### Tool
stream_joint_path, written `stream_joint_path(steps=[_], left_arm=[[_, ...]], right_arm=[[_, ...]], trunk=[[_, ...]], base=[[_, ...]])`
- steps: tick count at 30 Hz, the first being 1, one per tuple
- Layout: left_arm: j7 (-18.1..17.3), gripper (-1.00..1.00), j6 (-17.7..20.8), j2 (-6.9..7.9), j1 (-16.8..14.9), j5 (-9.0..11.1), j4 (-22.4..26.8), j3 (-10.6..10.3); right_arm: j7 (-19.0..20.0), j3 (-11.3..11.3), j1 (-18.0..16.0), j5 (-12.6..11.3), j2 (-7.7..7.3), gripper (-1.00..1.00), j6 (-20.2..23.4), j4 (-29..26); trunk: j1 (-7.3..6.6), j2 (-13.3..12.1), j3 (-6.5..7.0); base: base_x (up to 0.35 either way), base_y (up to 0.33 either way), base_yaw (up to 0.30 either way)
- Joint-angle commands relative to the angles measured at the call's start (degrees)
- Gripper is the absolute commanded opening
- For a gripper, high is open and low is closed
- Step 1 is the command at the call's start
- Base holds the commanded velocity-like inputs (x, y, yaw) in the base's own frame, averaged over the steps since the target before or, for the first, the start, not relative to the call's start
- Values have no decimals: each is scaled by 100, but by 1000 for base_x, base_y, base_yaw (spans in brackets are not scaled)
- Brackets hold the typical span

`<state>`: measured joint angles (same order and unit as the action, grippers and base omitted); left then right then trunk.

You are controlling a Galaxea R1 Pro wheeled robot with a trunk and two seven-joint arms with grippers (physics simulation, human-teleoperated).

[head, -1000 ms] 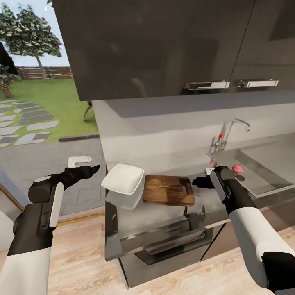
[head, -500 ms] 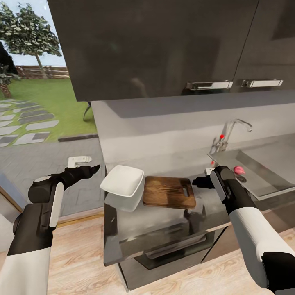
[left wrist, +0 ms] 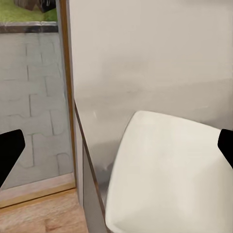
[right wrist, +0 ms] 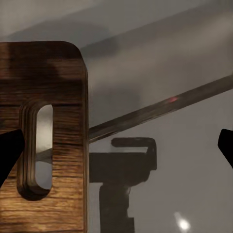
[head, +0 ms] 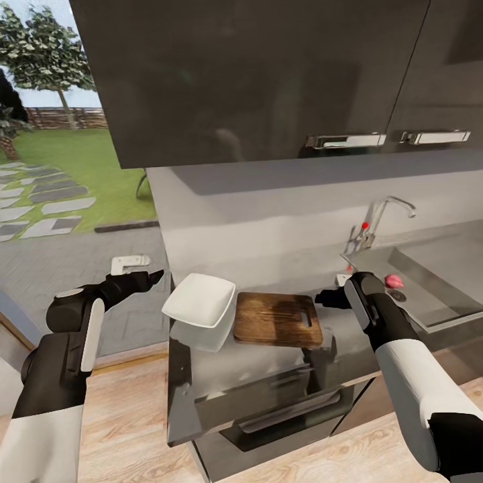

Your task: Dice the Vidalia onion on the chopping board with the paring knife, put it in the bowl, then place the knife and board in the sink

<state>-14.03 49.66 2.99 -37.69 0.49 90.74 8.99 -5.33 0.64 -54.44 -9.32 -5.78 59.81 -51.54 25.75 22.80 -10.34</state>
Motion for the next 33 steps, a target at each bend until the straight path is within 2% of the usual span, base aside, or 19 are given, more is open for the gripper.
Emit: stream_joint_path(steps=[1, 33], left_arm=[[-20, 100, 33, 0, -7, 4, 5, 6], [-20, 100, 32, 0, -5, 4, 5, 6]], right_arm=[[-56, 7, -5, -62, -2, 100, 19, -4], [-56, 1, -5, -62, -2, 100, 19, -4]], trunk=[[4, 12, -12], [4, 12, -97]], base=[[6, 0, 0], [1, 0, 0]])
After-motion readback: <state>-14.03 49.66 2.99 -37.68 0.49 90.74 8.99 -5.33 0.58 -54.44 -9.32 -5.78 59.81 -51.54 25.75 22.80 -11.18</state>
